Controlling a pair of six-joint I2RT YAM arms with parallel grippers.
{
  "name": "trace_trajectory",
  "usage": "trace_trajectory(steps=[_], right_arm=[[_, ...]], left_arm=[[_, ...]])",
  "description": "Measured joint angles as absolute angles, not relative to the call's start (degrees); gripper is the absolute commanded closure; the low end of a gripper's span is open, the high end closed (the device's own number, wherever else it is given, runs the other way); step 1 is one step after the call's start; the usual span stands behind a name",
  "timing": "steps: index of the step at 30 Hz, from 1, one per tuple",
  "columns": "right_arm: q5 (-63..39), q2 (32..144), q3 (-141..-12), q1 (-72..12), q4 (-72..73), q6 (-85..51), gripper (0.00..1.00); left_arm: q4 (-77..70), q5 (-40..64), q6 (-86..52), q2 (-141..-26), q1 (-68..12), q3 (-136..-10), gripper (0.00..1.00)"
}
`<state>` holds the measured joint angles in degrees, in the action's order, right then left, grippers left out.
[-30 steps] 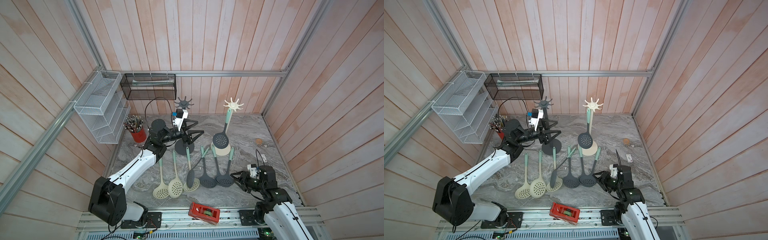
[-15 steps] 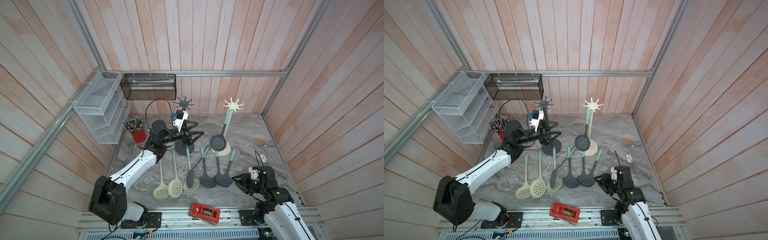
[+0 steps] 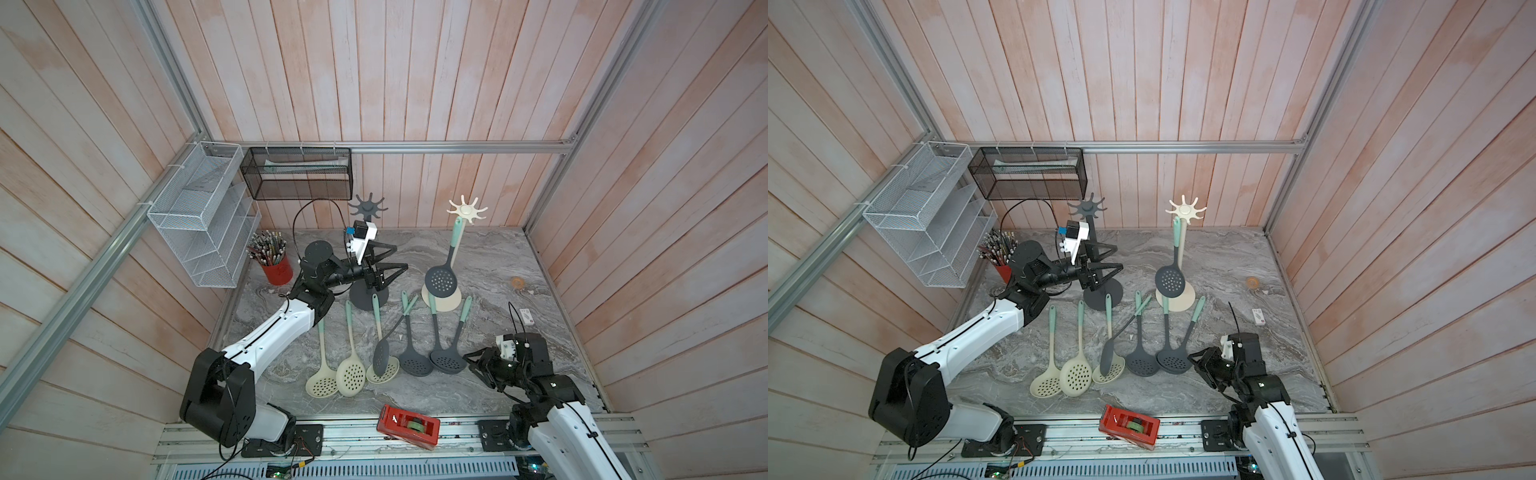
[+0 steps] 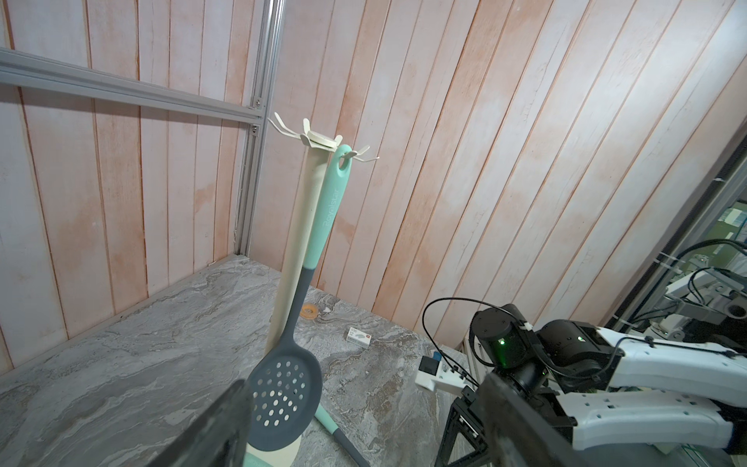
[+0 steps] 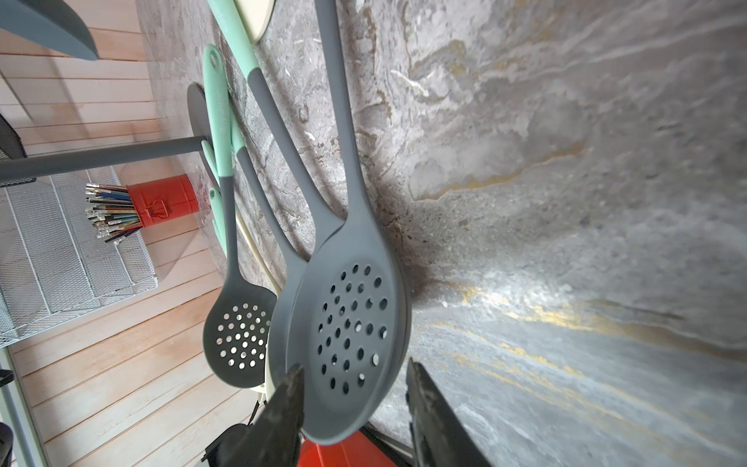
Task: Hang the skimmer on the kitchen utensil rack
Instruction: Pick up the skimmer from the center of the board.
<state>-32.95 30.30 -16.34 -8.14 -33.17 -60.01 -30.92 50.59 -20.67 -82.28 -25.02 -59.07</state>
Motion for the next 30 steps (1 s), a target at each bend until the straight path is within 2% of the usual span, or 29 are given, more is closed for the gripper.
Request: trace_trajectory(steps=[12,24,30], right_arm=[[-34.7,35.1,-15.7,-10.3,-26.4,-60.1,0.68],[-36.1,37.5,-14.1,-11.8,-22.4,-60.5,0.68],[-36.4,39.0,-13.8,-12.8,-20.3,-61.3,0.75]], left_arm=[[-31.4,50.6,-20.8,-82.3,-25.0,-59.0,0.12],[-31.8,50.7,-21.1,-83.2,-24.8,-59.0,0.12],[-32.0,50.7,-21.3,-83.2,-24.8,-59.0,0.12]])
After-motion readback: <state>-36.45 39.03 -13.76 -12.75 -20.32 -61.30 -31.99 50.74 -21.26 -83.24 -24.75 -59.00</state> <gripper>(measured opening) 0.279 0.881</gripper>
